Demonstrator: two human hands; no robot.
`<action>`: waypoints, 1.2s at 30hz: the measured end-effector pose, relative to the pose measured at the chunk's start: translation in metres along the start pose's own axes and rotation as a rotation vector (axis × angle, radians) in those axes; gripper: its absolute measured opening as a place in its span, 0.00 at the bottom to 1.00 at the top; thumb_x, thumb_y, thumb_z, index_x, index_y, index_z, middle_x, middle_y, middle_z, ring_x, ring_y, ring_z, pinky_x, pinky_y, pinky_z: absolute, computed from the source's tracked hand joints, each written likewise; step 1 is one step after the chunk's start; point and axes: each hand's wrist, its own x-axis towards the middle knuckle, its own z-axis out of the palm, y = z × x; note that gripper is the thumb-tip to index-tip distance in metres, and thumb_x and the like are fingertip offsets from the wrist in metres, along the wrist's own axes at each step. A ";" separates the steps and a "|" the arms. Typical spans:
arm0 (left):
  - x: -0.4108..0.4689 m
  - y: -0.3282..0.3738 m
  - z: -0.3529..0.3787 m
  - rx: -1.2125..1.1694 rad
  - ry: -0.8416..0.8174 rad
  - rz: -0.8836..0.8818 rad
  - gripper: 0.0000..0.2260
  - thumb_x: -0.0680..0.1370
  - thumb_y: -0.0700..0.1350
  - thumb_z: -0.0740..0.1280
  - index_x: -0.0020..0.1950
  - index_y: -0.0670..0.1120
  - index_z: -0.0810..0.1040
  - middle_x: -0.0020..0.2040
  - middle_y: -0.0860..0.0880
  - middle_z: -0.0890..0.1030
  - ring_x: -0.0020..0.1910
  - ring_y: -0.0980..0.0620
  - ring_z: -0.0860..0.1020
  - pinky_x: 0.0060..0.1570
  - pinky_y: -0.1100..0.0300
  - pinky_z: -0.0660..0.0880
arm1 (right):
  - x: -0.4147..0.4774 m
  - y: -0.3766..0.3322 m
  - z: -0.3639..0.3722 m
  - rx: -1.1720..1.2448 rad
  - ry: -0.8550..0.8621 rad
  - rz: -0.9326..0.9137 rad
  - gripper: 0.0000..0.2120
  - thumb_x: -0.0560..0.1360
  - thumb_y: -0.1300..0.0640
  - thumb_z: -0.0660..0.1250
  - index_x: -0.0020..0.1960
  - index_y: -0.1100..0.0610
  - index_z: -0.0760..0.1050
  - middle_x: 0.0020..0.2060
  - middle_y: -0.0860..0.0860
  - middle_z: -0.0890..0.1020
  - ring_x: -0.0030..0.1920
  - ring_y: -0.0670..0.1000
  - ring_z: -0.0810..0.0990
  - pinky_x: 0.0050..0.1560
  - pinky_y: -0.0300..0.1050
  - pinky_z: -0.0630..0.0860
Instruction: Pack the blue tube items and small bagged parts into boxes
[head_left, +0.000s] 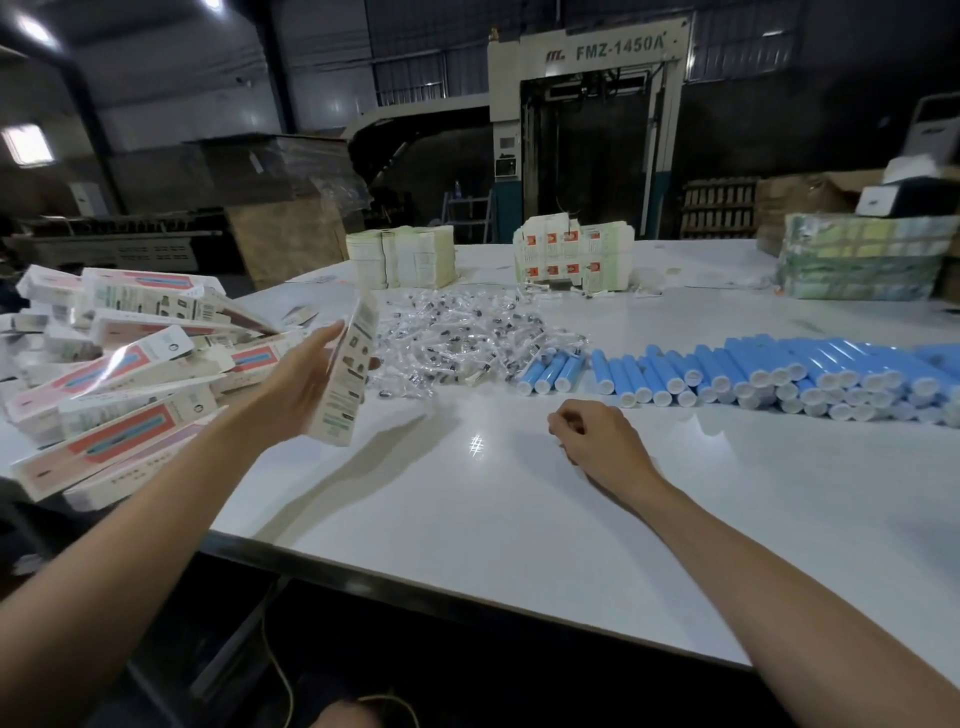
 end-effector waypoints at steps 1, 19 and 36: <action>0.000 0.000 0.010 -0.053 -0.046 0.008 0.25 0.84 0.62 0.62 0.72 0.46 0.79 0.54 0.47 0.86 0.46 0.49 0.81 0.52 0.51 0.80 | 0.000 0.000 0.000 0.002 0.000 -0.001 0.15 0.83 0.50 0.63 0.45 0.59 0.79 0.35 0.55 0.84 0.40 0.59 0.82 0.49 0.55 0.80; 0.052 -0.027 0.167 -0.209 -0.194 0.018 0.22 0.80 0.62 0.73 0.63 0.45 0.83 0.50 0.45 0.87 0.43 0.49 0.85 0.44 0.56 0.85 | 0.015 0.006 -0.009 -0.089 0.215 0.042 0.14 0.84 0.51 0.62 0.44 0.56 0.77 0.34 0.50 0.80 0.38 0.55 0.80 0.39 0.51 0.76; 0.052 -0.055 0.187 -0.575 -0.186 -0.066 0.21 0.89 0.55 0.56 0.74 0.44 0.76 0.62 0.35 0.86 0.40 0.46 0.83 0.39 0.54 0.82 | 0.054 0.044 -0.012 -0.824 0.056 0.017 0.14 0.81 0.70 0.59 0.61 0.61 0.78 0.60 0.57 0.80 0.68 0.59 0.71 0.63 0.48 0.69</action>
